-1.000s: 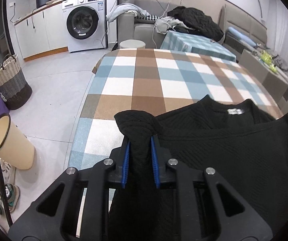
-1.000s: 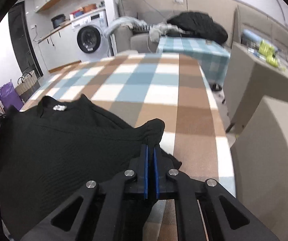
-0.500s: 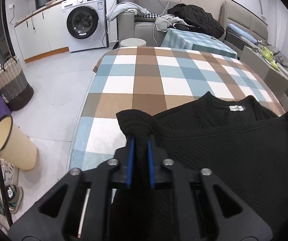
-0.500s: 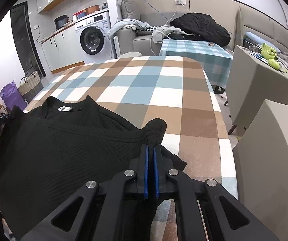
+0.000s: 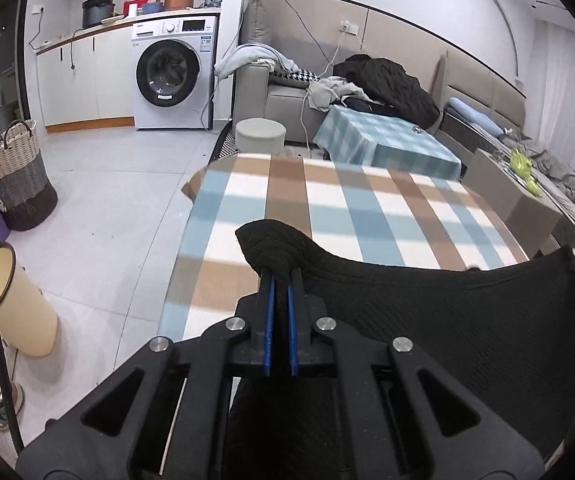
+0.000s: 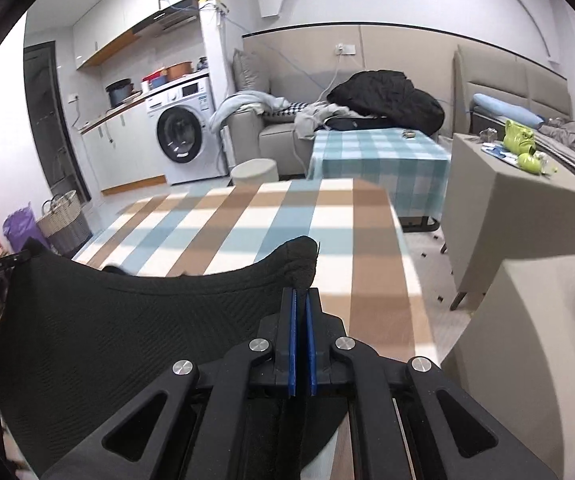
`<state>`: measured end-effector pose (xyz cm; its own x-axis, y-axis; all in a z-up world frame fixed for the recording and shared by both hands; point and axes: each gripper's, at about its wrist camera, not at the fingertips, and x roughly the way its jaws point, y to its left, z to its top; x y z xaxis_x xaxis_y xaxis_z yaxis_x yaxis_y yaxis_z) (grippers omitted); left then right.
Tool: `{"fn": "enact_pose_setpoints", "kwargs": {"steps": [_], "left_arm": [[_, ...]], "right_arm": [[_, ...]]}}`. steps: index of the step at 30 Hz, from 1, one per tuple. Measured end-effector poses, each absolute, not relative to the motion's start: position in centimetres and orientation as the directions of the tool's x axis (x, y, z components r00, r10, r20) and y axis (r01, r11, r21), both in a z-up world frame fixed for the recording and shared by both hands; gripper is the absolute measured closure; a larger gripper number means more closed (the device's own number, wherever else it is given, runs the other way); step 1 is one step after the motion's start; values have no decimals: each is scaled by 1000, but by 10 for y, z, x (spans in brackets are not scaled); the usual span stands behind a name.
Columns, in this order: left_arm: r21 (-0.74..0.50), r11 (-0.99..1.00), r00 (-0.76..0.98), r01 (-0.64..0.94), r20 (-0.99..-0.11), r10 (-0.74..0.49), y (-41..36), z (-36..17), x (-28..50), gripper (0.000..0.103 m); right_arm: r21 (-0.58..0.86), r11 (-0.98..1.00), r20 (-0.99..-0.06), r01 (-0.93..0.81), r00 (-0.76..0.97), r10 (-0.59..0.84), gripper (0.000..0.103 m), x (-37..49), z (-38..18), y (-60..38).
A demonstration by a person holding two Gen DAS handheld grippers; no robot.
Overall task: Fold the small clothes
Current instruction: 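Lay the lifted sweater flat and open both tools over it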
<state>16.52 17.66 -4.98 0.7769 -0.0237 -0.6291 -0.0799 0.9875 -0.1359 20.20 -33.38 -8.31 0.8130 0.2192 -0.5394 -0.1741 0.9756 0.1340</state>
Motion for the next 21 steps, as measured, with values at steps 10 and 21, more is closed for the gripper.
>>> {"fn": "enact_pose_setpoints", "kwargs": {"steps": [10,21], "left_arm": [[-28,987,612,-156,-787,74,179,-110,198,84],[0,996,699,-89,-713,62,144,-93,105,33]], "right_arm": [[97,991,-735,-92,665,133,87,258,-136,-324],[169,972,-706,-166,668,237,48,183,-124,-319]]}}
